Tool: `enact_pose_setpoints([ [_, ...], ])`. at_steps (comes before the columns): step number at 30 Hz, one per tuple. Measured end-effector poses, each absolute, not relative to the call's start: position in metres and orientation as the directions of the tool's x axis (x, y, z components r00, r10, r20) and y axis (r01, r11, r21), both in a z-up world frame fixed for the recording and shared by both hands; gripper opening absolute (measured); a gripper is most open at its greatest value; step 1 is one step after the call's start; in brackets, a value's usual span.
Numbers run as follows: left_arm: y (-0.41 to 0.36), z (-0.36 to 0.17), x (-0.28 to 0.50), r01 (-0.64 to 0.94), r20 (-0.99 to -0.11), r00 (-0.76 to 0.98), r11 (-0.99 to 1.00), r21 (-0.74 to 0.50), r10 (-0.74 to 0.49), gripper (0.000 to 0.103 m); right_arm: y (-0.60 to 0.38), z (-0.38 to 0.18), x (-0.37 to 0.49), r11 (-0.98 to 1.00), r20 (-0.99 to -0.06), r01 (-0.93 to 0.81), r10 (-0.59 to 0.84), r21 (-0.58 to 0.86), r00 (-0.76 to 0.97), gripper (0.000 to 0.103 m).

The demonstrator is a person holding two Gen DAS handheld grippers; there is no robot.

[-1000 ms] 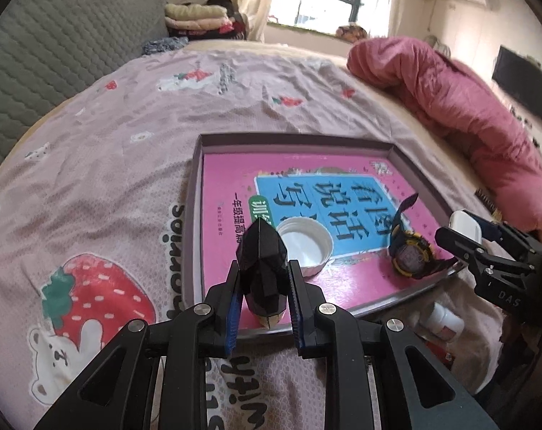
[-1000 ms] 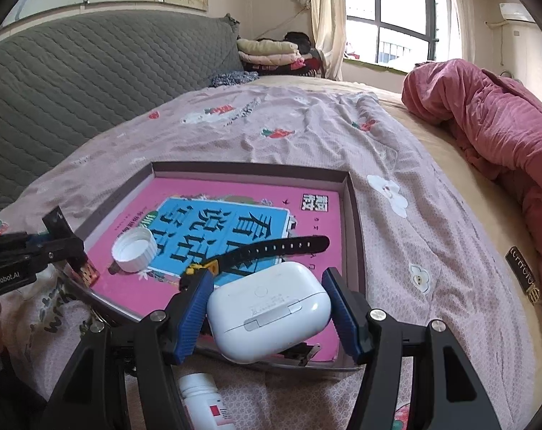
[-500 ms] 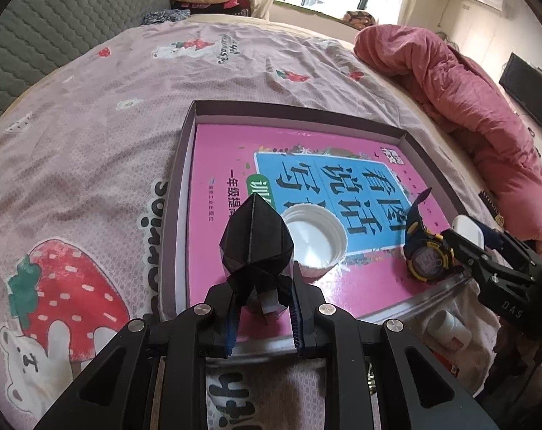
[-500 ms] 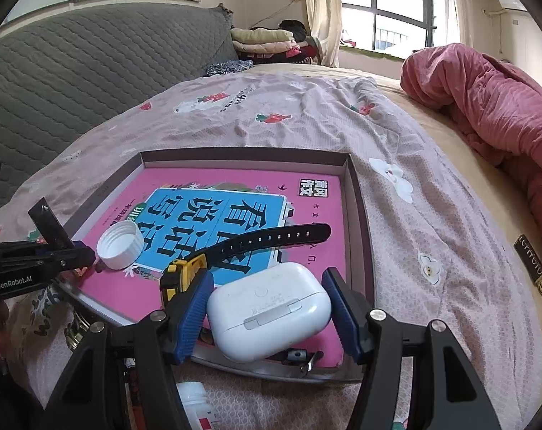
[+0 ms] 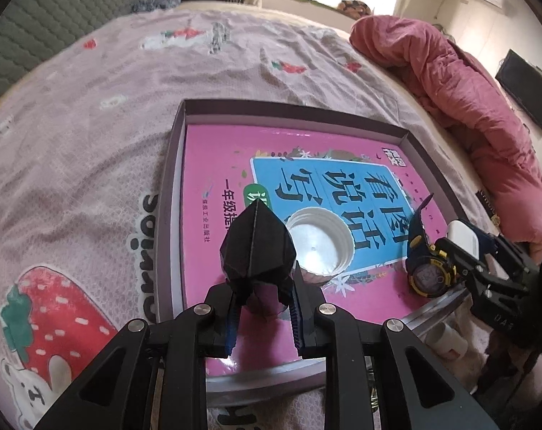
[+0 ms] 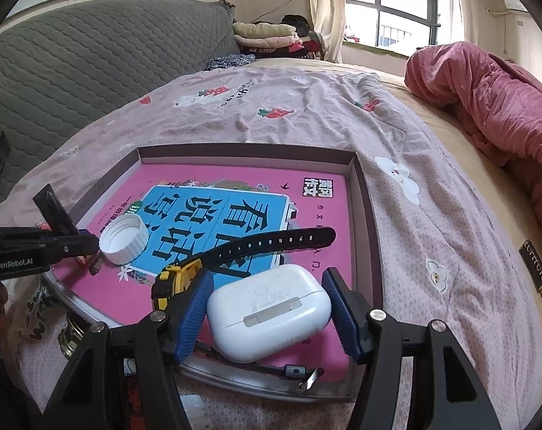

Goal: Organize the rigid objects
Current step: 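Lower the black case onto the workbook and open the left gripper while the right holds the earbud case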

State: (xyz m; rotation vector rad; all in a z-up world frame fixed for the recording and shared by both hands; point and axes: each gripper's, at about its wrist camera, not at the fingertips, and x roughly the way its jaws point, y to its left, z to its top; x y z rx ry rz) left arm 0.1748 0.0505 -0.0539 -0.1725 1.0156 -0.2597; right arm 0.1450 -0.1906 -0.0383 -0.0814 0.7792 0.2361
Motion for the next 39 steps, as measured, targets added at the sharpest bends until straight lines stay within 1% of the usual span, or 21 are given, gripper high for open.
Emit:
enact_pose_setpoints([
  [4, 0.051, -0.055, 0.174, 0.133, -0.811, 0.504, 0.955, -0.265, -0.295, 0.023, -0.188, -0.046, 0.150, 0.969, -0.736, -0.249, 0.169, 0.000, 0.656, 0.063],
  [15, 0.054, -0.055, 0.149, 0.149, -0.785, 0.542, 0.954, -0.260, -0.299, 0.023, -0.186, -0.047, 0.152, 0.967, -0.753, -0.257, 0.172, 0.005, 0.635, 0.063],
  [22, 0.055, -0.052, 0.135, 0.168, -0.790, 0.524, 0.948, -0.271, -0.319, 0.023, -0.180, -0.046, 0.145, 0.962, -0.756, -0.271, 0.148, -0.041, 0.638, 0.063],
  [29, 0.052, -0.047, 0.139, 0.162, -0.834, 0.465, 0.955, -0.249, -0.296, 0.023, -0.182, -0.038, 0.136, 0.963, -0.735, -0.266, 0.149, -0.045, 0.662, 0.063],
  [34, 0.050, -0.050, 0.152, 0.152, -0.864, 0.407, 0.955, -0.255, -0.296, 0.023, -0.185, -0.033, 0.131, 0.962, -0.723, -0.271, 0.170, -0.024, 0.670, 0.063],
  [39, 0.048, -0.051, 0.168, 0.155, -0.894, 0.352, 0.959, -0.236, -0.276, 0.024, -0.191, -0.028, 0.123, 0.962, -0.708, -0.273, 0.198, 0.008, 0.678, 0.063],
])
